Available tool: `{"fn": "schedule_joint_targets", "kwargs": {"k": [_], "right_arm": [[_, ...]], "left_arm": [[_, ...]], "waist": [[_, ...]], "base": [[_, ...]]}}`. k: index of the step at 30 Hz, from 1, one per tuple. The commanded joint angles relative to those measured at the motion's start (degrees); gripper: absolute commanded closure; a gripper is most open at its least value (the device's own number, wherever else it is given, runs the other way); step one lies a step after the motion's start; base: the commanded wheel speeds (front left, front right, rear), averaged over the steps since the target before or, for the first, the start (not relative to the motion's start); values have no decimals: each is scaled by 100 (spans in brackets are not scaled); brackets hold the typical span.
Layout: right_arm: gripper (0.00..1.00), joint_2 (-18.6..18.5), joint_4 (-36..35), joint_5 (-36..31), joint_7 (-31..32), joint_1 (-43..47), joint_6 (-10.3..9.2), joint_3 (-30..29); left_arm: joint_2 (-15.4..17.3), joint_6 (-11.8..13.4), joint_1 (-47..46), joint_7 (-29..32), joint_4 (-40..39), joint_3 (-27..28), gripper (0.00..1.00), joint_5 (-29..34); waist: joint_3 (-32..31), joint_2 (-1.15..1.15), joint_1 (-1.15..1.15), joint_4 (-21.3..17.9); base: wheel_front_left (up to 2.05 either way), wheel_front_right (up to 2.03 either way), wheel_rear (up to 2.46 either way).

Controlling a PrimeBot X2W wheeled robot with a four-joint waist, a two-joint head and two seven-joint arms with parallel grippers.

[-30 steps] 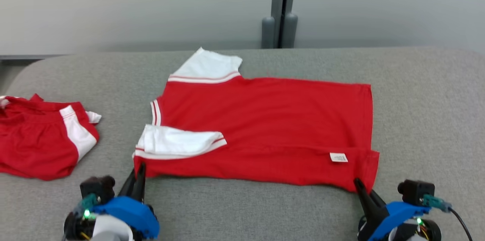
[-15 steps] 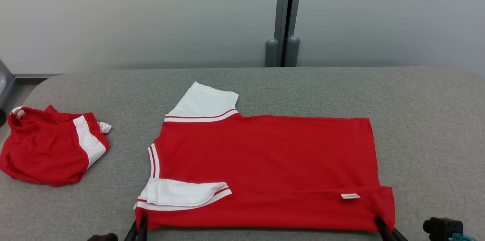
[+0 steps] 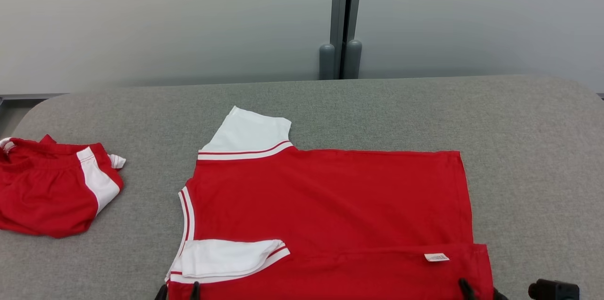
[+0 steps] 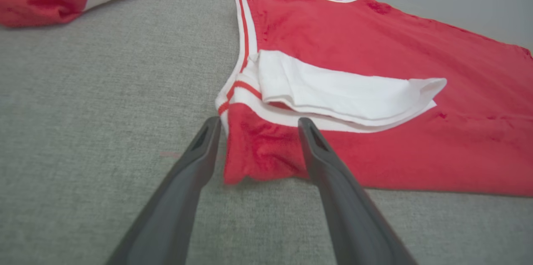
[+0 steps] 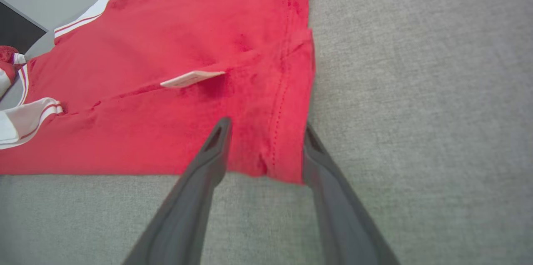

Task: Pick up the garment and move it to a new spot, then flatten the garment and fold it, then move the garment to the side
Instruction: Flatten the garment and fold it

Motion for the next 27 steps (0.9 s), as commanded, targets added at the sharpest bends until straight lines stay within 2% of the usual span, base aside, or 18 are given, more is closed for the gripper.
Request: {"fn": "schedule_joint_targets", "kwargs": {"k": [1,8,14,18,20,27], "right_arm": [[0,14,-66,-75,-83,-91,3,-29],[0,45,-317,-443,-669,-554,3,-113],[0,151,-170,-864,-1414,-1000,3,29],[0,199,79,-1122,-1789,-1257,2,53],[0,247,264,-1302,-1934,-1320,2,12],[0,356,382,-1687,-2015,-1269,3,-96]], "left_arm": [[37,37,-128,-53,-21,5,0,35],[125,186,-505,-195,-473,411,0,255],[-12,320,-733,-201,-1009,972,0,643],[-152,268,-825,-203,-1176,1382,0,979],[-196,159,-827,-203,-1165,1594,0,1237],[-275,-153,-747,-199,-781,1805,0,1683]], "waist": [[11,0,0,-10],[101,0,0,-49],[163,0,0,-81],[196,0,0,-105],[209,0,0,-101],[197,0,0,-116]], "base": [[0,0,0],[0,0,0],[0,0,0],[0,0,0],[0,0,0],[0,0,0]]}}
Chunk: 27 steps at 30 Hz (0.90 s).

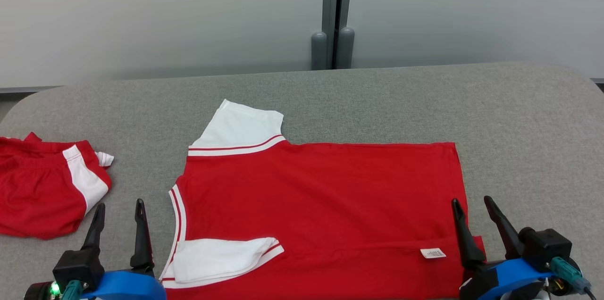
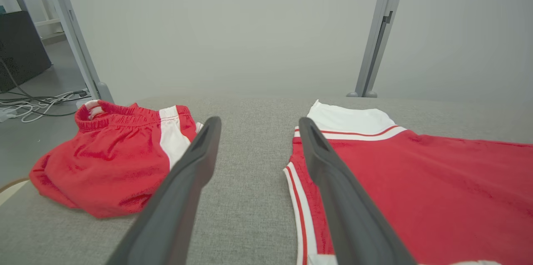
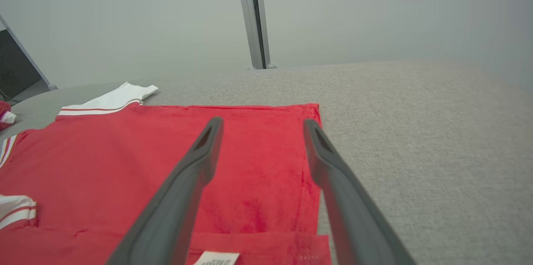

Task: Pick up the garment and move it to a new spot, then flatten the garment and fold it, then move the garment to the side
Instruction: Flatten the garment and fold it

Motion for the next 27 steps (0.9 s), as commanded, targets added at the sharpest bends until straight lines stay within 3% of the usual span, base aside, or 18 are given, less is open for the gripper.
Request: {"fn": "schedule_joint_targets", "kwargs": {"k": [1,15,27], "right_arm": [[0,36,-27,-53,-36,50,3,-26],[0,226,-52,-438,-39,301,2,-188],[0,290,117,-545,-38,343,2,-246]], "left_arm": [[7,-51,35,-15,86,65,0,64],[-102,-312,4,-15,534,264,0,394],[-135,-366,21,-16,741,339,0,555]], "waist": [[-8,-1,0,-8],[-145,-1,0,42],[-208,-1,0,34]], "base": [[0,0,0],[0,0,0],[0,0,0]]}}
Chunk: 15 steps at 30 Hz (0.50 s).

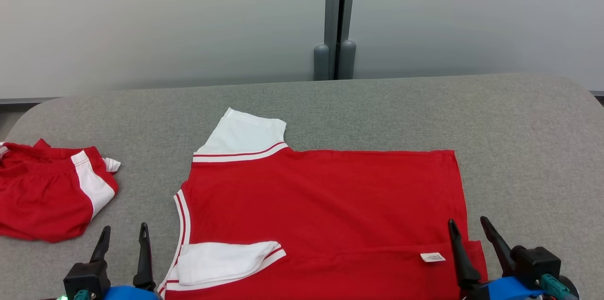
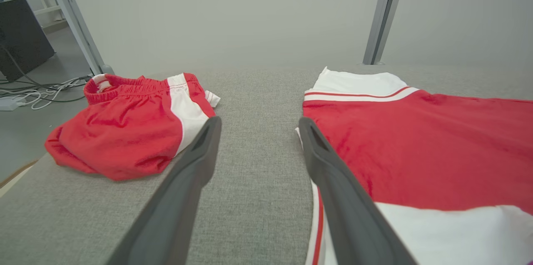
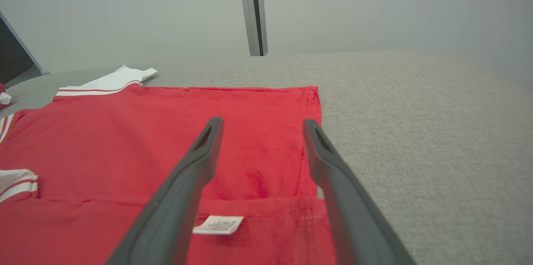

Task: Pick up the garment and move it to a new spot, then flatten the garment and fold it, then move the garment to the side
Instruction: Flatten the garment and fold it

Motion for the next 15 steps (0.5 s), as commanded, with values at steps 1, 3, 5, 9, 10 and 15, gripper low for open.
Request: {"fn": "schedule_joint_targets", "kwargs": {"k": [1,3,5,9,10,15], "right_arm": [[0,16,17,-46,-30,69,1,-15],[0,29,43,-49,-30,73,1,-13],[0,35,68,-51,-30,71,1,-8],[0,45,97,-63,-30,-2,1,0],[0,46,93,-68,-30,-75,1,0],[0,-159,122,-109,-30,-735,1,41]], "left_arm": [[9,2,-8,-16,23,31,0,24],[23,-14,-16,-16,54,53,0,42],[21,-22,-10,-16,67,67,0,59],[-4,10,-75,-16,80,78,0,98],[7,1,-155,-16,77,81,0,92],[240,-118,-994,-16,135,-82,0,120]], "waist": [[-3,0,0,-4],[-13,0,0,-13],[-25,0,0,-26],[-1,0,0,-64],[25,0,0,-76],[319,0,0,-146]], "base": [[0,0,0],[0,0,0],[0,0,0],[0,0,0],[0,0,0],[0,0,0]]}}
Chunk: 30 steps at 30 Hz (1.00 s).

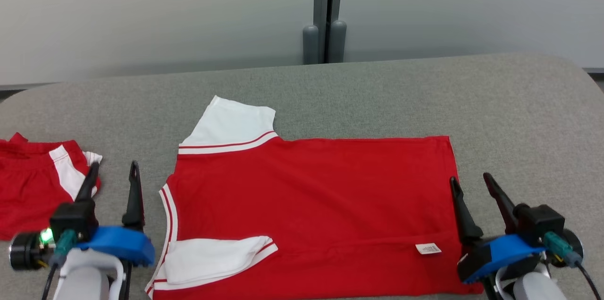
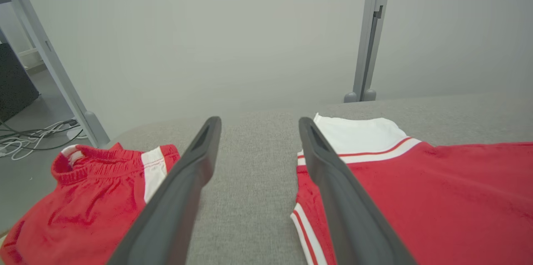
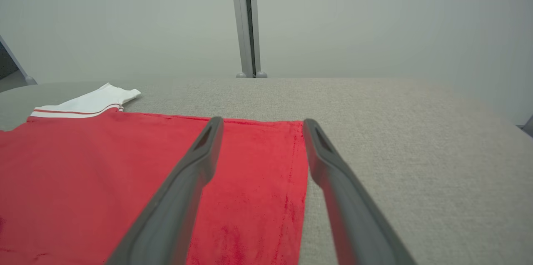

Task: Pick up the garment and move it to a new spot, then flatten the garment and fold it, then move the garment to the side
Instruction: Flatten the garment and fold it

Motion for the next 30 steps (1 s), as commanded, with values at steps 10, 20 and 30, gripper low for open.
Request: {"fn": "schedule_joint_targets", "kwargs": {"k": [10,20,30], "right_arm": [[0,-586,550,-12,563,-2090,1,393],[0,-782,821,277,832,-3290,1,926],[0,-760,1018,594,705,-3665,1,1270]], "left_arm": [[735,-163,-2875,411,774,-1095,0,-341],[1645,-149,-4913,1609,1750,-2995,0,-1732],[2015,-150,-5473,2335,2475,-4201,0,-2704]], "waist": [[1089,0,0,-348],[2111,0,0,-793],[2528,0,0,-1051]], "base": [[0,0,0],[0,0,0],[0,0,0]]}}
